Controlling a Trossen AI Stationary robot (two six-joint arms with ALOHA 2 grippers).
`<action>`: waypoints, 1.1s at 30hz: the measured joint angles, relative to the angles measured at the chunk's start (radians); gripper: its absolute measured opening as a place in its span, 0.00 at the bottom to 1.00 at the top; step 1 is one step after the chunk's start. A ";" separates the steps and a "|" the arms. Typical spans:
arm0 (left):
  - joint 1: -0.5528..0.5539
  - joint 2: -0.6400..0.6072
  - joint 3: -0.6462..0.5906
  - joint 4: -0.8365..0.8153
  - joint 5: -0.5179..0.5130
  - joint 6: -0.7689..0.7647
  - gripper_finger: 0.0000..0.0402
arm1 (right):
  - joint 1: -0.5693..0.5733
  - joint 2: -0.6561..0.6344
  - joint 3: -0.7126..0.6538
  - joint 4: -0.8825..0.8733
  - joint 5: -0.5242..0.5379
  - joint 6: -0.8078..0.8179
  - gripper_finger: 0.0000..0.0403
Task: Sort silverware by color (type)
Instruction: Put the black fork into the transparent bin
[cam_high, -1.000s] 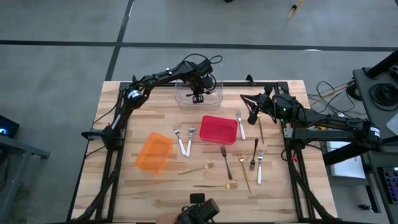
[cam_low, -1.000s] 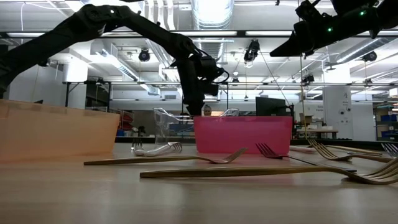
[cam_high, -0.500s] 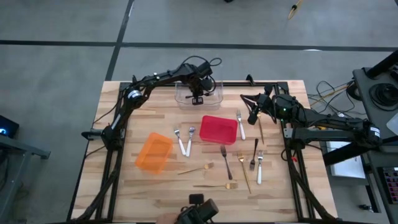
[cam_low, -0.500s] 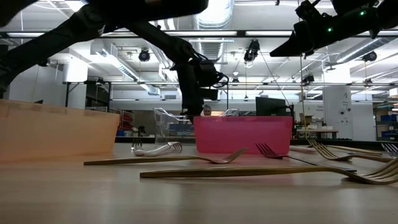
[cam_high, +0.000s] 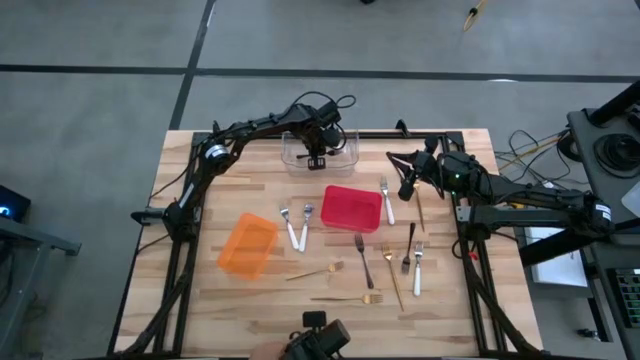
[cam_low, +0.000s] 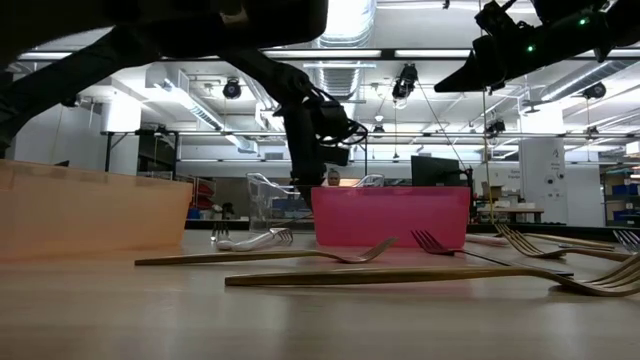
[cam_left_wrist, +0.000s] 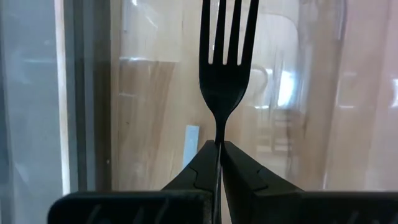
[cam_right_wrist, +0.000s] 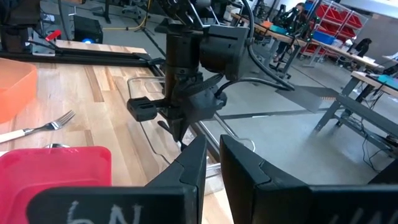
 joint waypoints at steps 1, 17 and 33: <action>0.000 0.000 -0.004 0.002 -0.004 0.000 0.00 | 0.000 0.000 0.000 0.000 0.000 0.000 0.09; 0.000 0.000 -0.027 0.005 -0.005 -0.007 0.00 | 0.000 0.000 0.000 -0.003 0.000 -0.003 0.09; 0.000 0.000 -0.027 0.005 -0.004 -0.008 0.03 | 0.000 0.000 0.000 -0.007 0.000 -0.007 0.09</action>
